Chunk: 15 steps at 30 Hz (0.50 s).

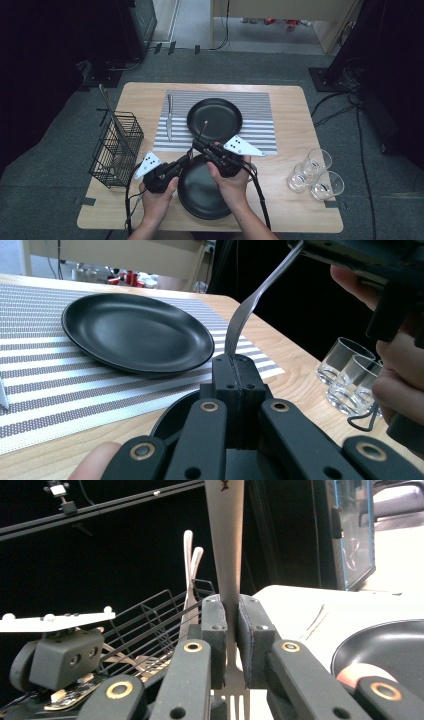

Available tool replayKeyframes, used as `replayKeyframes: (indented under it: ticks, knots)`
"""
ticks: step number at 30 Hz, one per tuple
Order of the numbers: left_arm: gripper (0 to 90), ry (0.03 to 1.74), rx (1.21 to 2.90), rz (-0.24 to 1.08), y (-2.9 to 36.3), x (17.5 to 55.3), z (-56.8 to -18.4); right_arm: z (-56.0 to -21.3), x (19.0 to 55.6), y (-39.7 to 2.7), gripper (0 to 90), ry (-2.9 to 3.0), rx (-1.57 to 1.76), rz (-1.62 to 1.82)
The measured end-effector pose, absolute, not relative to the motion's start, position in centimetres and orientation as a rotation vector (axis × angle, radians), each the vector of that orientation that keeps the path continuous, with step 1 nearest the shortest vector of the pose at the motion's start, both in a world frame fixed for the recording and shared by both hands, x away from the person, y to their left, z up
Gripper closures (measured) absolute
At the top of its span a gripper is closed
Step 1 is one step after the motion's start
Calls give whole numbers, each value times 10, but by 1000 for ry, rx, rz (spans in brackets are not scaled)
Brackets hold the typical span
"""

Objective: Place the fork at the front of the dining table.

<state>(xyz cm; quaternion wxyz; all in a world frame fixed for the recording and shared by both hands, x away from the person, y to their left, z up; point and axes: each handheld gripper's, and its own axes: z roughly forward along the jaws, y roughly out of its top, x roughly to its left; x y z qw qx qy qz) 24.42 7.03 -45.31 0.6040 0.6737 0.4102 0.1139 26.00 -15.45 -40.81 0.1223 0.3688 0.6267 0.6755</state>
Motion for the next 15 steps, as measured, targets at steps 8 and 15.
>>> replayKeyframes:
  ticks: [8, 15]
  knots:
    - [900, 946, 1554, 254, 69, 244, -453, -407, 258, -154, 850, 1812, 1077, 1944]
    - [900, 941, 1553, 253, 69, 244, -455, -406, 257, -155, 851, 1819, 1072, 1915]
